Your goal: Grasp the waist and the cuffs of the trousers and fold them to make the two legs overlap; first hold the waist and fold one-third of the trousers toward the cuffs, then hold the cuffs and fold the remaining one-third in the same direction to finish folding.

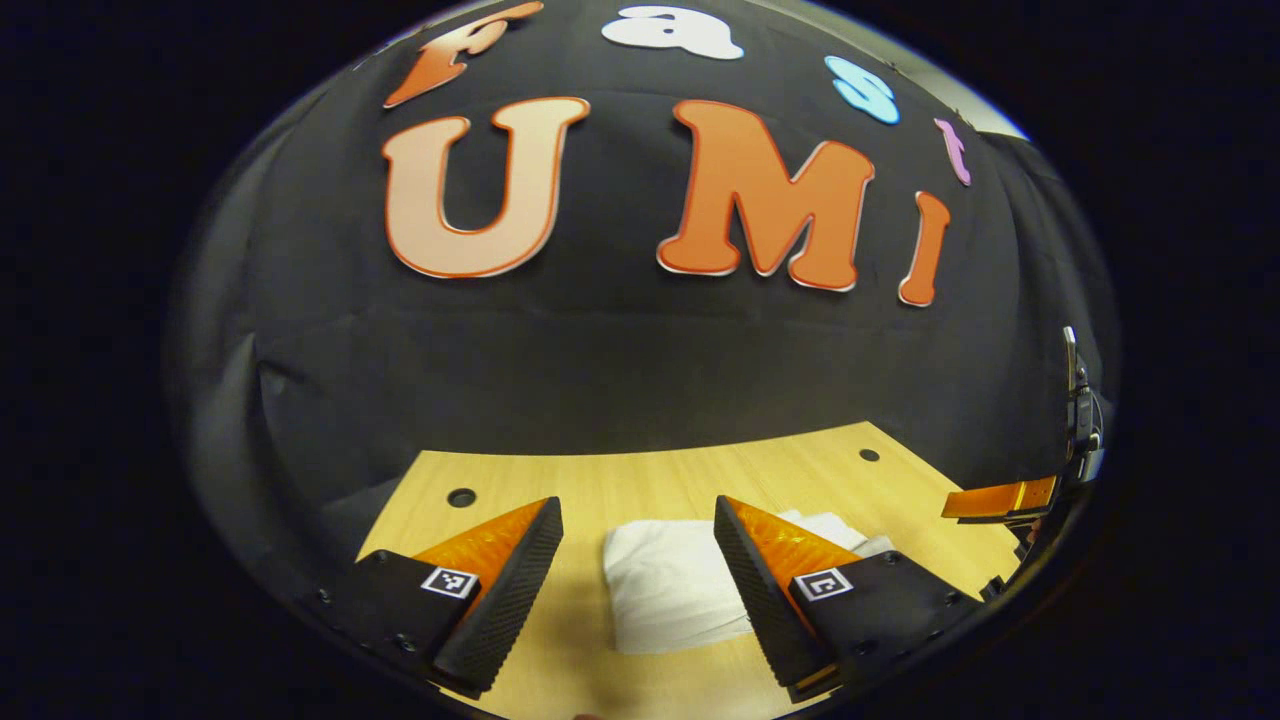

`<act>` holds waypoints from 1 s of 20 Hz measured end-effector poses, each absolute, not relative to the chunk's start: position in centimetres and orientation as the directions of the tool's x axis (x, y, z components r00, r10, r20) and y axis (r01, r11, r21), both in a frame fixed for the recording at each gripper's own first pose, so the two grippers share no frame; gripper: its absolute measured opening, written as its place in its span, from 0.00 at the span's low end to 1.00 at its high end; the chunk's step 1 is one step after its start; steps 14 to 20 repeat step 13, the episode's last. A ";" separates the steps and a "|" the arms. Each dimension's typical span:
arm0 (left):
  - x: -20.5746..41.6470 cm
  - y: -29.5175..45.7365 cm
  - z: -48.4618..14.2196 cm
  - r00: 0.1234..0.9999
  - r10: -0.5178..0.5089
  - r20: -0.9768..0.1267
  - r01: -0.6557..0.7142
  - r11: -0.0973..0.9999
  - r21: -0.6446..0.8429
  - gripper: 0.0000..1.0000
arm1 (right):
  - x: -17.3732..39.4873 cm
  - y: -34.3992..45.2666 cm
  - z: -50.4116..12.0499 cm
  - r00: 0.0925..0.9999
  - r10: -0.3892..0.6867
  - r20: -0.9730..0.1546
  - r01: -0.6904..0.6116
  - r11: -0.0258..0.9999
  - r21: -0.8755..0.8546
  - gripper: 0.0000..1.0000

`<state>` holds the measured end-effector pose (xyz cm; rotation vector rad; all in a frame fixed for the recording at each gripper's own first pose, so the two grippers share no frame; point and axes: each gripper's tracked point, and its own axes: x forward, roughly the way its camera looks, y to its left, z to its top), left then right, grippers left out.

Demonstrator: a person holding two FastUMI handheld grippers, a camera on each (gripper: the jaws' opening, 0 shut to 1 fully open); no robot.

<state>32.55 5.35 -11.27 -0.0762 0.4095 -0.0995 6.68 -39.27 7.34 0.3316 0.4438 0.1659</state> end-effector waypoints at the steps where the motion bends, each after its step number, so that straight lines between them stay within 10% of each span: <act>1: 32.8 5.7 -10.9 0.922 -0.095 -0.375 0.065 0.994 -0.092 0.99 | 6.8 -38.7 8.1 0.900 0.226 -0.372 -0.104 0.942 0.319 0.98; 20: 33.7 9.5 -7.7 0.968 -0.014 -0.250 0.001 0.999 -0.053 0.99 | 3.9 -35.4 15.2 0.976 0.201 -0.090 -0.199 0.980 0.024 0.98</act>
